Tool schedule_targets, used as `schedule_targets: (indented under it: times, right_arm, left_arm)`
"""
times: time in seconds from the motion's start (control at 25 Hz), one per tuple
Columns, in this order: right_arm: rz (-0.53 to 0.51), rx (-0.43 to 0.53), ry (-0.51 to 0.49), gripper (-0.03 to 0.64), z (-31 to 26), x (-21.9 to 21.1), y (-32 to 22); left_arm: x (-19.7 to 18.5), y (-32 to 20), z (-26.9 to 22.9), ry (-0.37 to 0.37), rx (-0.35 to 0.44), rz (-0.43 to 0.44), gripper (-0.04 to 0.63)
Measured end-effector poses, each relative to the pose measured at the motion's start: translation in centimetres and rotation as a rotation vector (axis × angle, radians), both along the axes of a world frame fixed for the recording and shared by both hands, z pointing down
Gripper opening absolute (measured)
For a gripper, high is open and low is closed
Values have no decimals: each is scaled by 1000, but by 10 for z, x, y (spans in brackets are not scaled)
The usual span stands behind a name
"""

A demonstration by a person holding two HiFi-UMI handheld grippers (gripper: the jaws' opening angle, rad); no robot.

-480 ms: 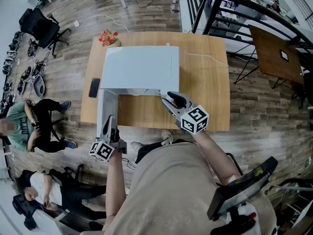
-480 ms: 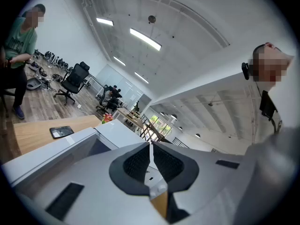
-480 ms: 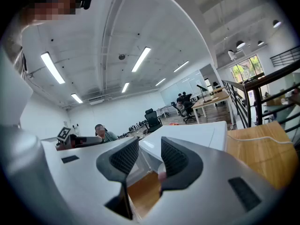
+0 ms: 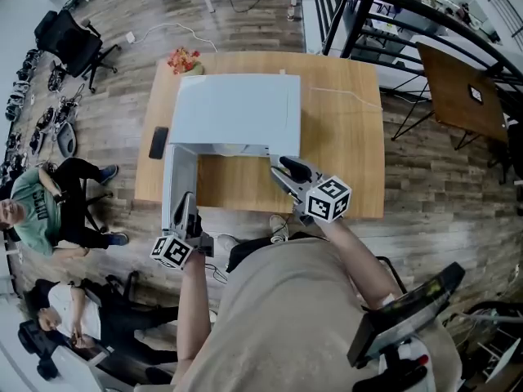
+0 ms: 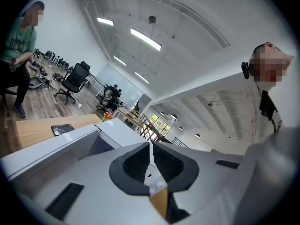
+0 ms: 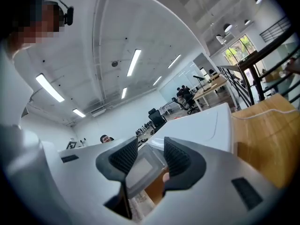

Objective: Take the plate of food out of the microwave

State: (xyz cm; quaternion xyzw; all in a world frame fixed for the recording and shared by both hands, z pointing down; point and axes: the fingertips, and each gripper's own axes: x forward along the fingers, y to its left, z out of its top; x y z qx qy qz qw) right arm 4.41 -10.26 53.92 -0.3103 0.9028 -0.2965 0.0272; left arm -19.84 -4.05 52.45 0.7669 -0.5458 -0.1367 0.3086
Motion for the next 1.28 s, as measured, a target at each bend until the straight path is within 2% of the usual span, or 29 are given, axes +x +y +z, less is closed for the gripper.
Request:
schedule_targets:
  times: [0.48, 0.76, 1.04, 1.28]
  right_arm:
    - [-5, -97, -45, 160, 19, -2, 22]
    - [7, -154, -53, 160, 35, -10, 29]
    - [57, -239, -38, 160, 64, -30, 24]
    - [145, -342, 7, 160, 104, -57, 1]
  left_arm:
    - [2, 21, 8, -8, -7, -10, 6]
    - [-3, 33, 9, -5, -36, -30, 6]
    - [-22, 33, 20, -8, -57, -21, 6]
    - [-26, 14, 32, 1, -95, 50, 6]
